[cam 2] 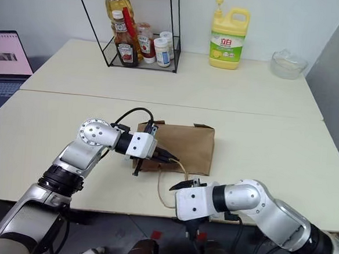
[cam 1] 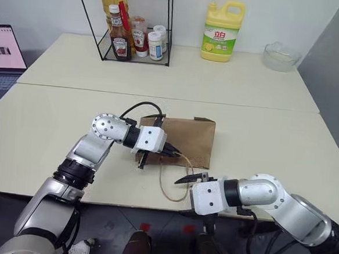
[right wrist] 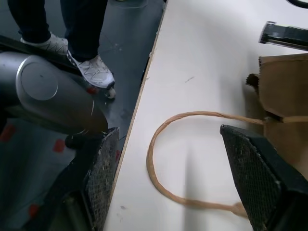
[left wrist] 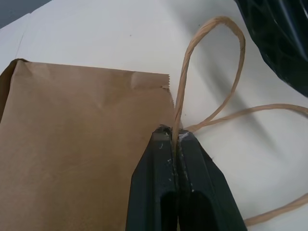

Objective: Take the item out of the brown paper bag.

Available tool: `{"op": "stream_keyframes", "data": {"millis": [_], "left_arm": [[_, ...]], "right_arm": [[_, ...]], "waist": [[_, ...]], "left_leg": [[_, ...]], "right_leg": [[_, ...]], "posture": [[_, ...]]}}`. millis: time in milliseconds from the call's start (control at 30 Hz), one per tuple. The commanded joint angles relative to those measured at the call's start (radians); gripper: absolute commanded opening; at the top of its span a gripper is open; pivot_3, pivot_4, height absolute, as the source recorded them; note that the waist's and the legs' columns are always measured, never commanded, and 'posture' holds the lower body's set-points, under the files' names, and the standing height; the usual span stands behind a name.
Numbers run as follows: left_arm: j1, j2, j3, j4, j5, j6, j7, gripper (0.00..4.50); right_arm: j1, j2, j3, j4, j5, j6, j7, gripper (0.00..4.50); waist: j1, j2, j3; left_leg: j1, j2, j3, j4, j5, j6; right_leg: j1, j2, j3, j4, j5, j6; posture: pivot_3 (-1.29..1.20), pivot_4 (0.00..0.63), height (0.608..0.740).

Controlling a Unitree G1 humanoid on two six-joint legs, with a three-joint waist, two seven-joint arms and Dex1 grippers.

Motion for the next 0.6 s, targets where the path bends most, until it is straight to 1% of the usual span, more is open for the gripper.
{"op": "stream_keyframes", "data": {"millis": [33, 167, 333, 433, 600], "left_arm": [[-0.028, -0.010, 0.039, 0.004, -0.017, -0.011, 0.014, 0.01], [-0.041, -0.020, 0.045, 0.025, -0.016, -0.021, 0.017, 0.01], [-0.053, -0.025, 0.052, 0.042, -0.014, -0.030, 0.017, 0.01], [-0.057, -0.025, 0.054, 0.050, -0.013, -0.036, 0.016, 0.00], [-0.053, -0.021, 0.055, 0.045, -0.013, -0.039, 0.014, 0.00]], "right_arm": [[-0.011, 0.061, -0.005, 0.031, -0.023, 0.004, 0.005, 3.48], [-0.005, 0.123, -0.024, 0.096, -0.025, 0.044, 0.003, 3.48], [-0.008, 0.170, -0.016, 0.144, -0.043, 0.060, 0.004, 3.48], [-0.006, 0.189, -0.018, 0.166, -0.052, 0.079, 0.002, 2.91], [0.007, 0.200, -0.028, 0.187, -0.064, 0.103, 0.005, 1.17]], "waist": [[0.000, 0.000, 0.000], [0.000, 0.000, 0.000], [0.000, 0.000, 0.000], [0.000, 0.000, 0.000], [0.000, 0.000, 0.000]], "left_leg": [[0.000, 0.000, 0.000, 0.000, 0.000, 0.000], [0.000, 0.000, 0.000, 0.000, 0.000, 0.000], [0.000, 0.000, 0.000, 0.000, 0.000, 0.000], [0.000, 0.000, 0.000, 0.000, 0.000, 0.000], [0.000, 0.000, 0.000, 0.000, 0.000, 0.000]], "right_leg": [[0.000, 0.000, 0.000, 0.000, 0.000, 0.000], [0.000, 0.000, 0.000, 0.001, 0.000, 0.000], [0.000, 0.000, 0.000, 0.001, 0.000, 0.000], [0.000, 0.000, 0.000, 0.001, 0.000, 0.000], [0.000, 0.000, 0.000, 0.001, 0.000, 0.000]], "posture": [[0.00, 0.150, 0.740], [0.00, 0.150, 0.740], [0.00, 0.150, 0.740], [0.00, 0.150, 0.740], [0.00, 0.150, 0.740]]}}
